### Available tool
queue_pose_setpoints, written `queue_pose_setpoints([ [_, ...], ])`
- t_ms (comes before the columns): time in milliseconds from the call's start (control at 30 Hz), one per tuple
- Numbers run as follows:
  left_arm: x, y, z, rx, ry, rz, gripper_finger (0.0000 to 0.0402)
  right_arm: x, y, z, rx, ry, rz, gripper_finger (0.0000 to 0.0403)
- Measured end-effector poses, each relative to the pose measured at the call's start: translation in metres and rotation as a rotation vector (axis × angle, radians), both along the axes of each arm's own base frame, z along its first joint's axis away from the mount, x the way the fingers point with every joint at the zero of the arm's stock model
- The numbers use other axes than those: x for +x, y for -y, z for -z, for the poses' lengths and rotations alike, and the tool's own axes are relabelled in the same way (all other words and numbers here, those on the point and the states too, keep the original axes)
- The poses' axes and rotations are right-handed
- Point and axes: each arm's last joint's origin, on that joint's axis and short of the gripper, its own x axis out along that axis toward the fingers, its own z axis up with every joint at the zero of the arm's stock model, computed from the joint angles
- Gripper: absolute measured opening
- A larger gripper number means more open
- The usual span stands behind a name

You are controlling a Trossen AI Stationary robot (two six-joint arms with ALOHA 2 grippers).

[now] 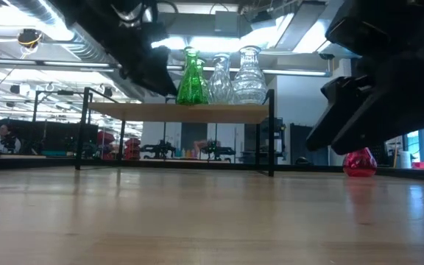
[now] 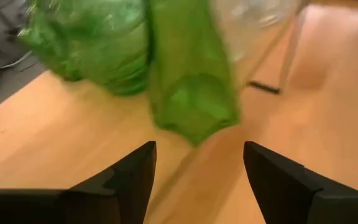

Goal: Sort vases onto shelf
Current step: Put the green vase aligned with the other green vases on the shelf, then put the middle red vase on the shelf

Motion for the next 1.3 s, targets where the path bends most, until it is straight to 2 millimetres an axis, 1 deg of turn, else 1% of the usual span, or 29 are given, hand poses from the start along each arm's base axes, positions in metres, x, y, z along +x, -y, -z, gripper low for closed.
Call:
queue_pose_setpoints([
  [100,0.002,-0.005,0.003,0.017,-0.006,-0.038,0.0236,0.0,0.0,0.0,-0.002,-0.003,0.001,0.0253],
  [333,0.004,-0.012,-0.001,0.026,0.051,-0.062,0.0236,0.0,0.0,0.0,-0.001,-0.005,-0.006,0.0253],
  [567,0.004,-0.018,-0.002,0.026,0.069,-0.08,0.0236,0.0,0.0,0.0,-0.002,-0.005,-0.007,0.0253],
  [800,0.007,-0.017,-0.006,0.039,0.09,-0.026,0.0236,0.0,0.0,0.0,-0.002,-0.004,-0.007,0.0253],
  [1100,0.006,-0.022,-0.006,0.04,0.091,-0.041,0.0236,0.0,0.0,0.0,-0.001,-0.003,-0.007,0.0253],
  [1300,0.007,-0.024,-0.009,0.039,0.127,-0.036,0.0236,0.0,0.0,0.0,-0.001,-0.002,-0.007,0.0253],
])
